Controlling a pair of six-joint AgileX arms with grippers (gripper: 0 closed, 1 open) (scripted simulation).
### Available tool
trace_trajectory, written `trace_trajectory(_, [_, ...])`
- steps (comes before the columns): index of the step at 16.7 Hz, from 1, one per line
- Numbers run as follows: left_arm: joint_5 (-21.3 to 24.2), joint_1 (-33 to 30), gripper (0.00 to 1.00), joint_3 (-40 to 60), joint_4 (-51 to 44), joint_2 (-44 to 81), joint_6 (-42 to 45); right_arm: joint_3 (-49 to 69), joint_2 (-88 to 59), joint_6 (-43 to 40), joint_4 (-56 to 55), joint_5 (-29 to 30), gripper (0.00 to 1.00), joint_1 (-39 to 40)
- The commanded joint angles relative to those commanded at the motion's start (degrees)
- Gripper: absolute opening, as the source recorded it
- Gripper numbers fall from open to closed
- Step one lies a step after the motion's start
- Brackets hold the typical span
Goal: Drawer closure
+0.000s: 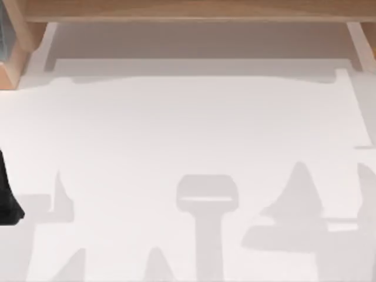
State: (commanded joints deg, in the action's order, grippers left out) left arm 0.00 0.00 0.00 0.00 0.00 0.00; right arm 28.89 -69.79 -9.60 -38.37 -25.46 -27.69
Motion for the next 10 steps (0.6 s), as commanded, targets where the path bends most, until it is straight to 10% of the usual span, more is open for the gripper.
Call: trace_trajectory(10, [0.0,0.0,1.00,0.0,0.0,0.0,0.0,-6.1,-25.5,-43.3,-29.5,-8.9,1.00,-9.4])
